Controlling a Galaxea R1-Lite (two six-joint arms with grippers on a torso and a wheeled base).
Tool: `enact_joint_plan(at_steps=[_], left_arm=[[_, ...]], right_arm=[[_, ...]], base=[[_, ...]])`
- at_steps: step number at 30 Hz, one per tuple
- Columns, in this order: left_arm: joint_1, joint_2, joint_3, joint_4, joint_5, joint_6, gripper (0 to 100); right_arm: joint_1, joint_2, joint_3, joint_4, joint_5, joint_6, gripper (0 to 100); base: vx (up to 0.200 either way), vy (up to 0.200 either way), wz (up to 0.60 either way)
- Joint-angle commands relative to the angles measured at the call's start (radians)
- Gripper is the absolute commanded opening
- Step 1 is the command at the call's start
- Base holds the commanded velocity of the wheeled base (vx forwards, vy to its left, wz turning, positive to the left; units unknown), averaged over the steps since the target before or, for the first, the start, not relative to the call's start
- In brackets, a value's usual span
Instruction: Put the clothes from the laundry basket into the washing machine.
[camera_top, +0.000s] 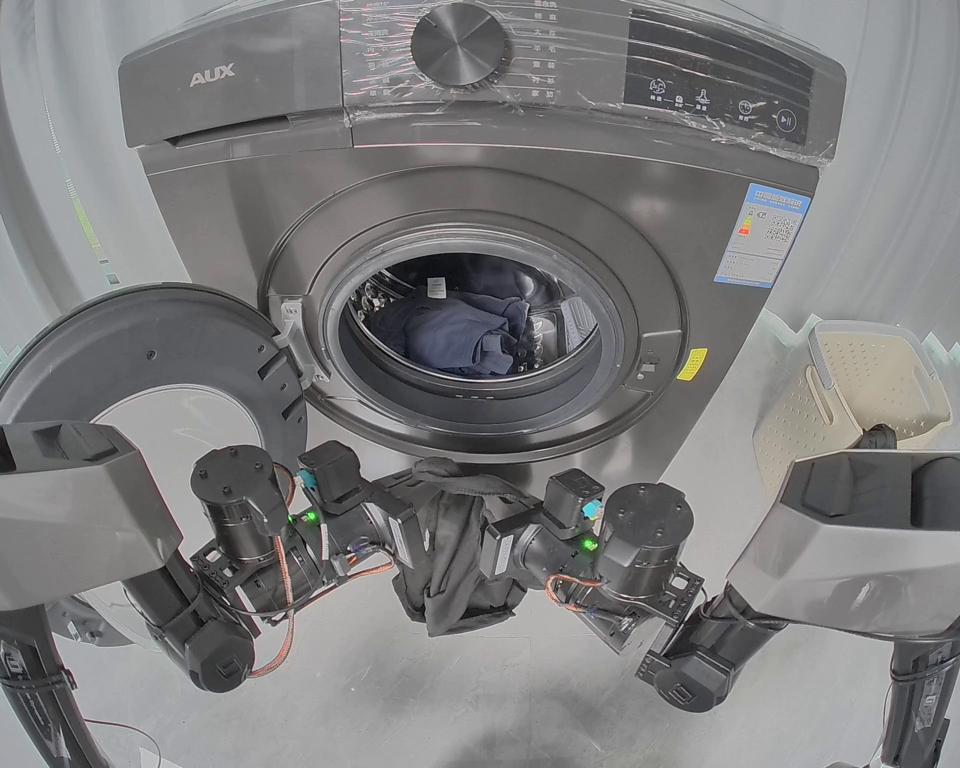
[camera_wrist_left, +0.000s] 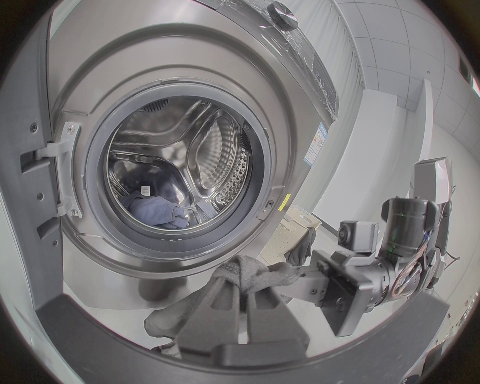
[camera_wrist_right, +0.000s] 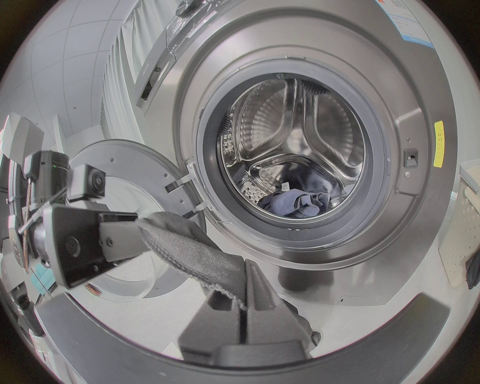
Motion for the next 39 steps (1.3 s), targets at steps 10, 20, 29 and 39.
enact_joint_plan(at_steps=[10,20,29,39], left_arm=[[-0.003,0.006,0.021,-0.001,-0.014,-0.016,100],[0.006,0.054,0.055,-0.001,-0.011,-0.019,100],[0.033,0.107,0.055,-0.001,-0.013,-0.017,100],[0.031,0.147,0.1,-0.004,-0.014,-0.008,100]], right_arm=[[0.023,-0.223,0.185,-0.003,0.004,0.002,0],[0.025,-0.372,0.248,-0.001,0.007,-0.001,0],[0.028,-0.458,0.291,0.0,0.018,-0.008,0],[0.027,-0.435,0.234,0.008,0.006,-0.009,0]], base=[[0.0,0.0,0.0],[0.0,0.0,0.0],[0.0,0.0,0.0],[0.0,0.0,0.0]])
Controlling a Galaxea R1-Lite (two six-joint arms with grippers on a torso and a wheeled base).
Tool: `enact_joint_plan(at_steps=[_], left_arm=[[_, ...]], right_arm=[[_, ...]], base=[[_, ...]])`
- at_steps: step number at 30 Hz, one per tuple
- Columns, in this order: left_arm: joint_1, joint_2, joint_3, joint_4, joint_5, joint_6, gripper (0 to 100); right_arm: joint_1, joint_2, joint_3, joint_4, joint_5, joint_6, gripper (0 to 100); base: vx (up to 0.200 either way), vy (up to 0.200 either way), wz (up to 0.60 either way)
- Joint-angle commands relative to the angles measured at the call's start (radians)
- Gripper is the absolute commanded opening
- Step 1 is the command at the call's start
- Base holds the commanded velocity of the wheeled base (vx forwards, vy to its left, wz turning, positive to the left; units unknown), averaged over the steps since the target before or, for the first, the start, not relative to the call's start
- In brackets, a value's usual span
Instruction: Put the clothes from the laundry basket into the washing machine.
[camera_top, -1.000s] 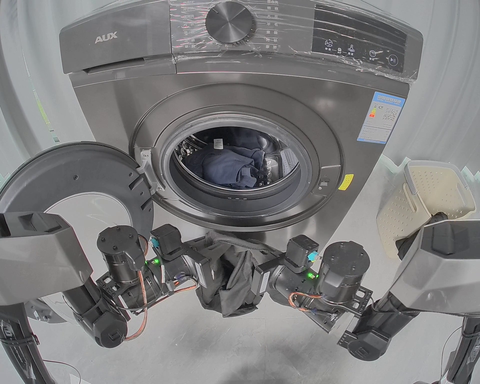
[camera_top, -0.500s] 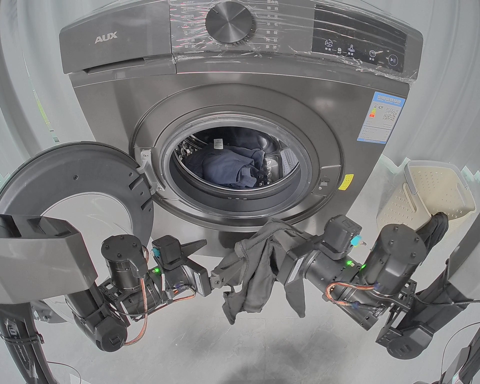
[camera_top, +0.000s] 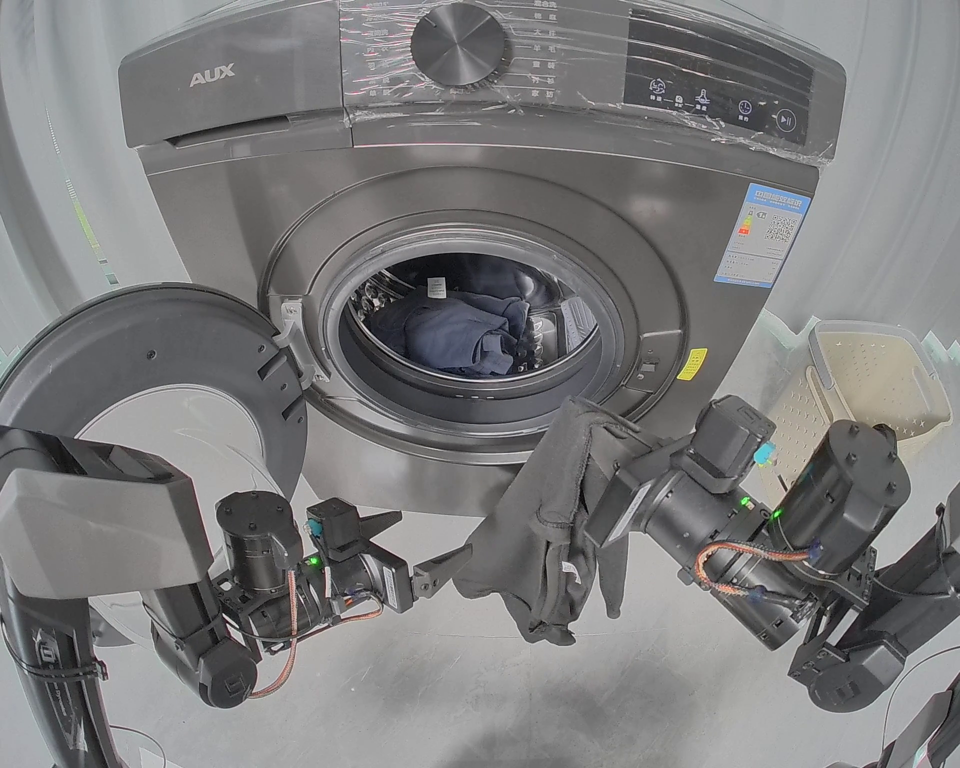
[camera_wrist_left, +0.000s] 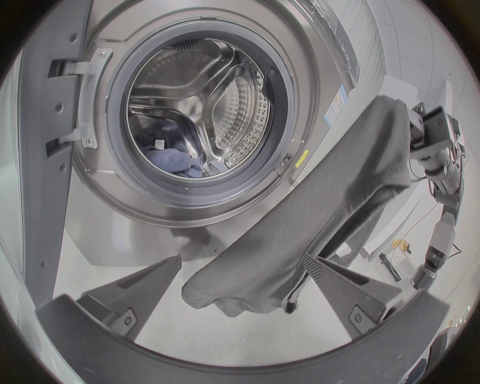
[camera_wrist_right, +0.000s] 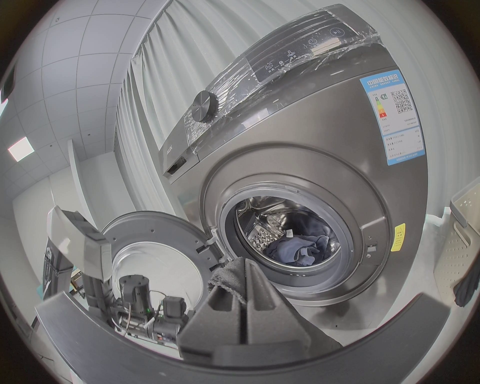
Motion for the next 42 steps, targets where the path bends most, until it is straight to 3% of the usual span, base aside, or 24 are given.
enact_joint_plan(at_steps=[1,9,16,29,36,42], left_arm=[[-0.011,0.029,0.02,-0.004,0.0,0.002,100],[-0.057,0.047,0.039,-0.004,0.0,0.007,100],[-0.057,0.096,0.025,-0.004,-0.002,0.033,100],[-0.012,0.224,-0.139,-0.004,0.004,0.042,100],[0.03,0.247,-0.156,-0.002,0.0,0.042,100],[0.024,0.265,-0.145,-0.004,-0.002,0.039,100]], right_arm=[[-0.002,0.031,-0.05,0.005,-0.009,-0.002,0],[-0.014,0.129,-0.208,0.015,-0.021,-0.009,0],[-0.011,0.18,-0.301,0.028,-0.024,-0.009,0],[0.001,0.178,-0.318,0.028,-0.029,-0.009,0],[0.002,0.178,-0.318,0.027,-0.029,-0.009,0],[0.004,0.186,-0.33,0.027,-0.029,-0.009,0]], base=[[0.0,0.0,0.0],[0.0,0.0,0.0],[0.0,0.0,0.0],[0.0,0.0,0.0],[0.0,0.0,0.0],[0.0,0.0,0.0]])
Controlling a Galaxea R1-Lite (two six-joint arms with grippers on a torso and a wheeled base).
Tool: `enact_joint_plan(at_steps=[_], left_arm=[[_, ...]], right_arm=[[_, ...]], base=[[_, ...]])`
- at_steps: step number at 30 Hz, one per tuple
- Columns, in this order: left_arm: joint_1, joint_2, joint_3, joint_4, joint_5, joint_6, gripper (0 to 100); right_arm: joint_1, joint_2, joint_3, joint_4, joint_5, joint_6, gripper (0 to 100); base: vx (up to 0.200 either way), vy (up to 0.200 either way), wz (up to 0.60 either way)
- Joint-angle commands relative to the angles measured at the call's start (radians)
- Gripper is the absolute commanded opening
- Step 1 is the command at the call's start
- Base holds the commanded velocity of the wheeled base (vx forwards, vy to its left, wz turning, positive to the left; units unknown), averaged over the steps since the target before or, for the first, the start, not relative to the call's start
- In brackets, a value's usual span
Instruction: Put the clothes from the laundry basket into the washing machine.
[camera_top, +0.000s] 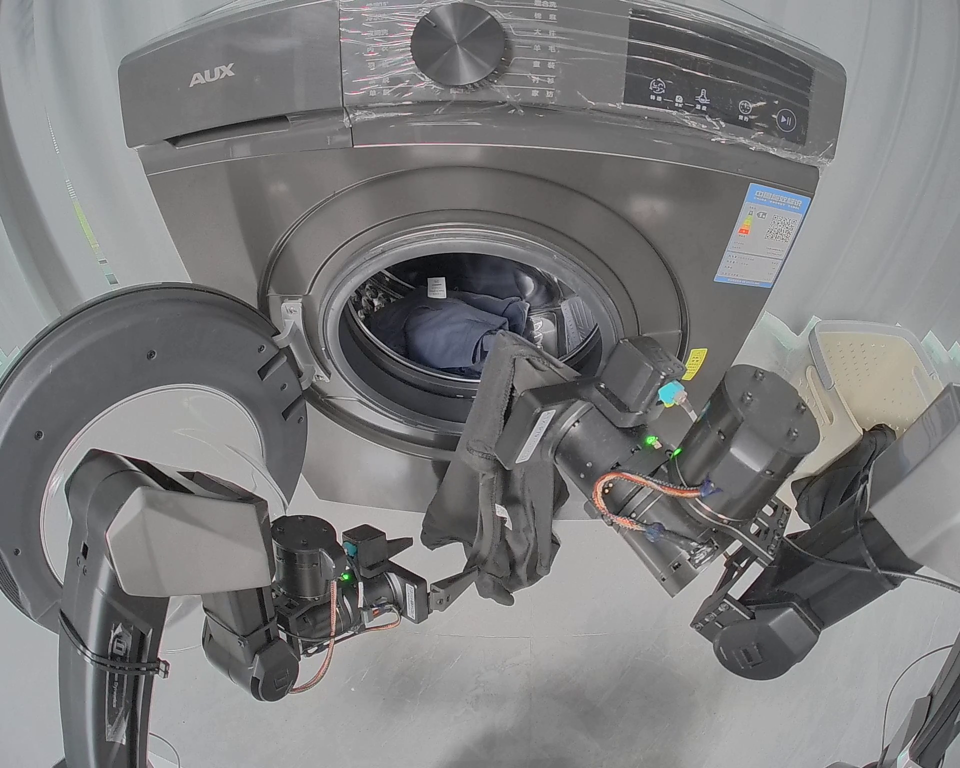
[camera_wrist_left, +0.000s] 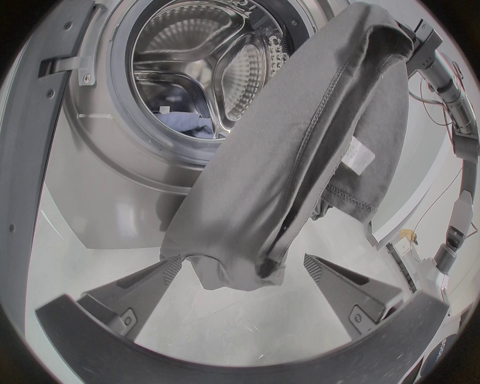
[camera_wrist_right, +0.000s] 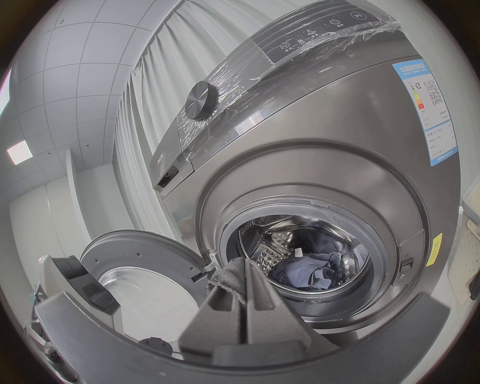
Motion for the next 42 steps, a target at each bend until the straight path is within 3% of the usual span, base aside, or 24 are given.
enact_joint_plan(at_steps=[1,13,23,24,34,42], left_arm=[[-0.007,0.021,0.002,-0.004,-0.001,-0.001,100],[-0.021,0.061,-0.016,-0.004,-0.045,-0.004,100],[-0.023,0.161,-0.147,-0.002,-0.051,-0.012,100],[-0.023,0.168,-0.156,-0.002,-0.051,-0.012,0],[-0.023,0.205,-0.26,-0.004,-0.053,-0.035,0],[0.011,0.089,-0.136,-0.01,-0.053,-0.032,0]], right_arm=[[0.001,0.005,-0.009,0.001,0.0,0.0,0],[0.001,0.025,-0.011,-0.001,0.0,0.002,0],[0.007,0.025,-0.008,-0.001,0.0,0.002,0],[0.007,0.025,-0.006,-0.001,0.0,0.002,0],[0.015,0.021,0.0,-0.009,-0.006,0.008,0],[0.0,0.0,0.02,-0.007,-0.02,0.01,0]], base=[[0.0,0.0,0.0],[0.0,0.0,0.0],[0.0,0.0,0.0],[0.0,0.0,0.0],[0.0,0.0,0.0],[0.0,0.0,0.0]])
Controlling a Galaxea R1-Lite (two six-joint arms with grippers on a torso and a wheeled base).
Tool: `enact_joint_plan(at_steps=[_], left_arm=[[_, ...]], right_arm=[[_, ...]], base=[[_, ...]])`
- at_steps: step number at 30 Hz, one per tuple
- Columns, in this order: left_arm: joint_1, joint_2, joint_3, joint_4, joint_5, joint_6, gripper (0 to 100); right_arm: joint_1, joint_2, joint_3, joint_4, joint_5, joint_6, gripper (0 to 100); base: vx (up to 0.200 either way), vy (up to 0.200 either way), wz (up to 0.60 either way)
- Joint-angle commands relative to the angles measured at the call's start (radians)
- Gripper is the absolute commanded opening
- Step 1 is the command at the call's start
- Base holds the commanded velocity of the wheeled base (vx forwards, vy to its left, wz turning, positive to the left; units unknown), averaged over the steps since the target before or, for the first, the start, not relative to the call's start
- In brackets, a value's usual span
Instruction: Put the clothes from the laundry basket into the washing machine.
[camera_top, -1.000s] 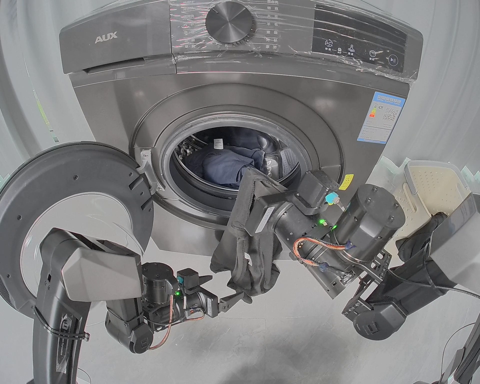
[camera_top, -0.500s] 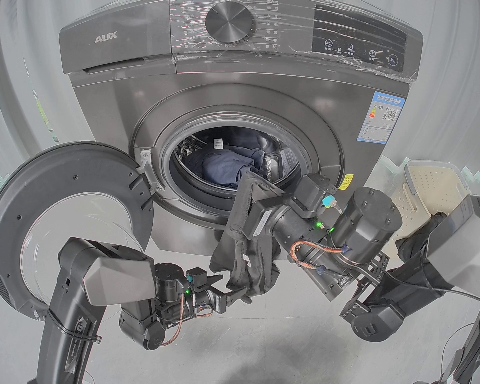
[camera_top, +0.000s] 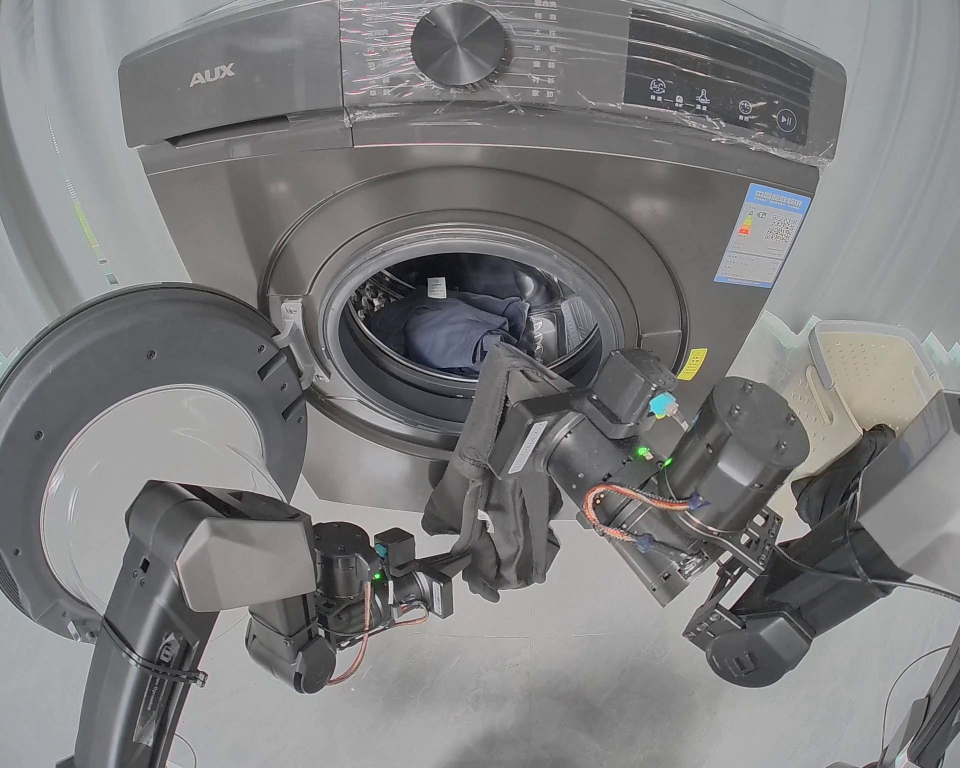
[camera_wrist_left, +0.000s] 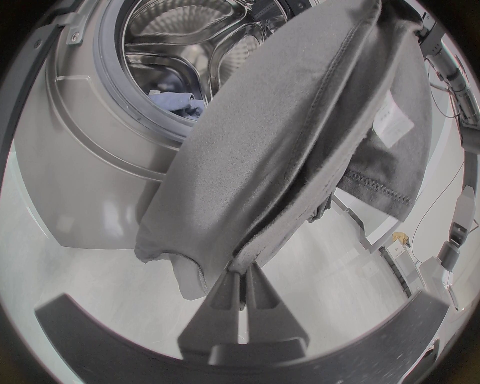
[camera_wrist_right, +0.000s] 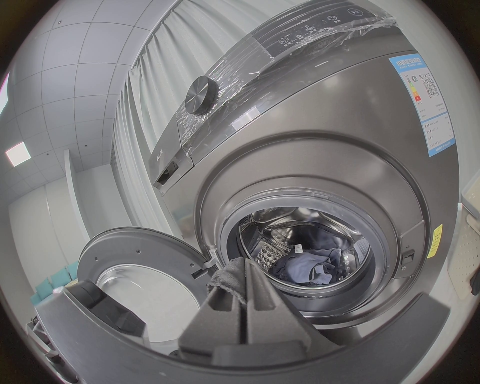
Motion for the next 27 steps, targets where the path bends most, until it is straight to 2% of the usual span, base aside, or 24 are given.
enact_joint_plan(at_steps=[1,3,7,9,12,15,17,20,27], left_arm=[[0.026,-0.115,0.107,-0.011,-0.001,0.006,0],[0.041,-0.186,0.169,-0.009,-0.001,0.014,0],[0.087,-0.361,0.313,-0.008,-0.004,0.026,0],[0.115,-0.457,0.387,-0.006,-0.025,0.022,0],[0.152,-0.583,0.453,-0.004,-0.085,0.016,0],[0.19,-0.673,0.474,-0.003,-0.101,0.006,0],[0.219,-0.723,0.479,-0.001,-0.11,-0.011,0],[0.247,-0.795,0.479,-0.001,-0.119,-0.037,0],[0.25,-0.928,0.474,-0.001,-0.122,-0.057,0]], right_arm=[[-0.015,-0.021,0.024,0.006,0.0,0.0,0],[-0.018,-0.033,0.058,0.007,0.0,0.001,0],[-0.026,-0.066,0.196,0.0,0.009,0.003,0],[-0.032,-0.081,0.285,-0.006,0.015,0.003,0],[-0.035,-0.093,0.389,-0.012,0.037,0.006,0],[-0.04,-0.107,0.454,-0.039,0.055,0.008,0],[-0.044,-0.11,0.498,-0.055,0.057,0.008,0],[-0.078,-0.099,0.514,-0.068,0.058,0.008,0],[-0.124,-0.098,0.469,-0.081,0.06,0.008,0]], base=[[0.0,0.0,0.0],[0.0,0.0,0.0],[0.0,0.0,0.0],[0.0,0.0,0.0],[0.0,0.0,0.0],[0.0,0.0,0.0],[0.0,0.0,0.0],[0.0,0.0,0.0],[0.0,0.0,0.0]])
